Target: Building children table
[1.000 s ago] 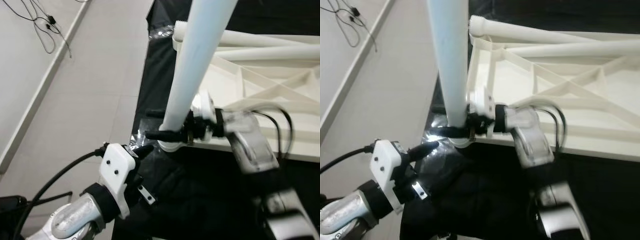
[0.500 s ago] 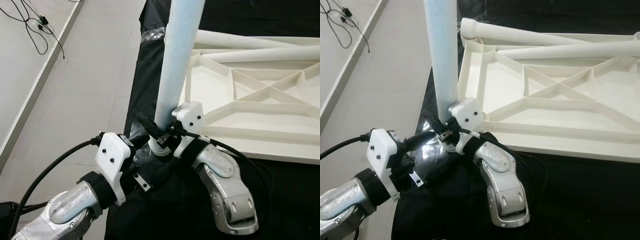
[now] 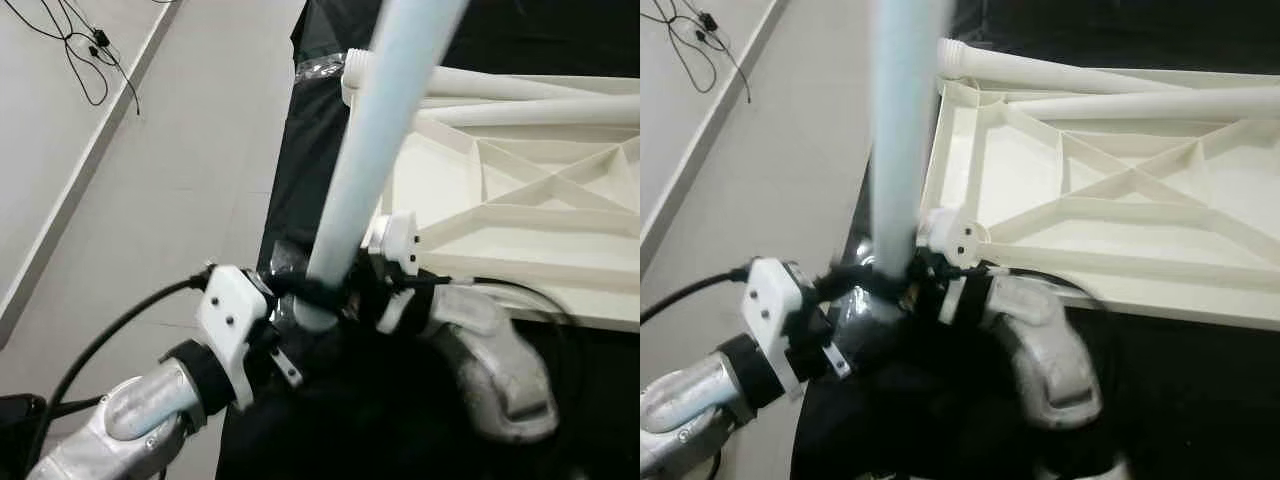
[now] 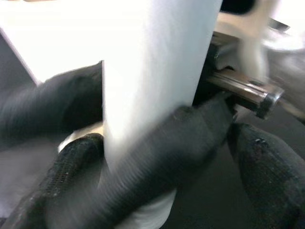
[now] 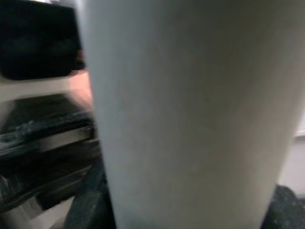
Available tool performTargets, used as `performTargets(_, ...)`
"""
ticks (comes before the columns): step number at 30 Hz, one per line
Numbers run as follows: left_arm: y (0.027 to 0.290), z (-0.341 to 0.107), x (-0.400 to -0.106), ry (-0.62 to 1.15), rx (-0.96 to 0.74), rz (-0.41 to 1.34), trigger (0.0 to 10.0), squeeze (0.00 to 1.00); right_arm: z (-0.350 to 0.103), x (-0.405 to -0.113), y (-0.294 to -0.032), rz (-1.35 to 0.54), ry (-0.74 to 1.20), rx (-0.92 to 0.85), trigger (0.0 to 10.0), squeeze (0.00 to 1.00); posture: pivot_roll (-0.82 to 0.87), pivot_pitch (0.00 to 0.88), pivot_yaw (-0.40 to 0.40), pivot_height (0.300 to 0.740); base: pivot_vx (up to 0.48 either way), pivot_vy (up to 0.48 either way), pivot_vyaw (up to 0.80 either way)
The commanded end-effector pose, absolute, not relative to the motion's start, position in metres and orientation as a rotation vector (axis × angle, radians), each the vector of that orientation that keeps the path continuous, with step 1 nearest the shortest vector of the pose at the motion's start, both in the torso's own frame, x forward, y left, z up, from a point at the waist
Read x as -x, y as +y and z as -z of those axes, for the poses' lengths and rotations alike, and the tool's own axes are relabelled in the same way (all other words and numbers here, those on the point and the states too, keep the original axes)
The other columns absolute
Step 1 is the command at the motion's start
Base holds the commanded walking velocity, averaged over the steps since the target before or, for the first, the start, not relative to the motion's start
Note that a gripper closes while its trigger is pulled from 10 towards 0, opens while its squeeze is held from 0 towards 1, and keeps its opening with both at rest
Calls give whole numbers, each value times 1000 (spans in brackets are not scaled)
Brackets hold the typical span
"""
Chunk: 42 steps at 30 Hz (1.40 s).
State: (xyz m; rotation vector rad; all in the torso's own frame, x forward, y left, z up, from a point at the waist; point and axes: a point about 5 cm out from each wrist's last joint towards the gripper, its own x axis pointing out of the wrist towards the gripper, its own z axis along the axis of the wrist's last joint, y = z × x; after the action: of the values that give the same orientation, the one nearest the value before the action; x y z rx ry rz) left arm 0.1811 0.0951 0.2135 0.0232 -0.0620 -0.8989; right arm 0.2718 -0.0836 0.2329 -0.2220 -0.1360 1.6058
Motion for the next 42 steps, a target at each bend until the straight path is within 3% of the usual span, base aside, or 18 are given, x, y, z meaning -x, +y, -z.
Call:
performTargets(1,98,-202,-178,-1,-51,890,10000,0,-228,-275,-89,-1732,-102,205,10000,0,44,319,92,740,0,0,0)
performTargets(5,97,-195,-170,38,-75,893,10000,0,-240,-302,-90,-1772,-101,215,10000,0,71,333,84,740,0,0,0)
performTargets(8,97,-193,-159,63,-69,873,10000,0,-273,-329,-86,-1774,-191,22,10000,0,110,358,80,740,0,0,0)
performTargets(12,96,-194,-157,64,-65,871,10000,0,-282,-332,-87,-1795,-212,-43,10000,0,114,362,80,740,0,0,0)
performTargets(15,96,-197,-160,36,-61,861,10000,0,-306,-336,-98,-1845,-297,-200,10000,0,116,353,77,740,0,0,0)
performTargets(19,95,-200,-164,12,-58,857,10000,0,-311,-337,-102,-1848,-319,-222,10000,0,100,333,74,740,0,0,0)
performTargets(22,94,-205,-173,-37,-62,858,10000,0,-304,-341,-107,-1786,-346,-120,10000,0,71,288,72,740,0,0,0)
performTargets(25,96,-218,-191,-125,-79,822,10000,0,-286,-352,-100,-1498,-365,112,10000,0,49,222,62,740,0,0,0)
performTargets(28,96,-222,-195,-144,-79,812,10000,0,-283,-354,-99,-1428,-366,142,10000,0,49,222,62,740,0,0,0)
performTargets(30,100,-245,-214,-263,-88,749,10000,0,-269,-362,-98,-1120,-281,194,10000,0,22,154,56,740,0,0,0)
performTargets(32,102,-258,-223,-323,-97,725,10000,0,-260,-360,-99,-1017,-264,250,10000,0,7,133,59,740,0,0,0)
performTargets(42,99,-301,-255,-511,-160,669,10000,0,-237,-349,-93,-890,-255,372,10000,0,-61,35,79,740,0,0,0)
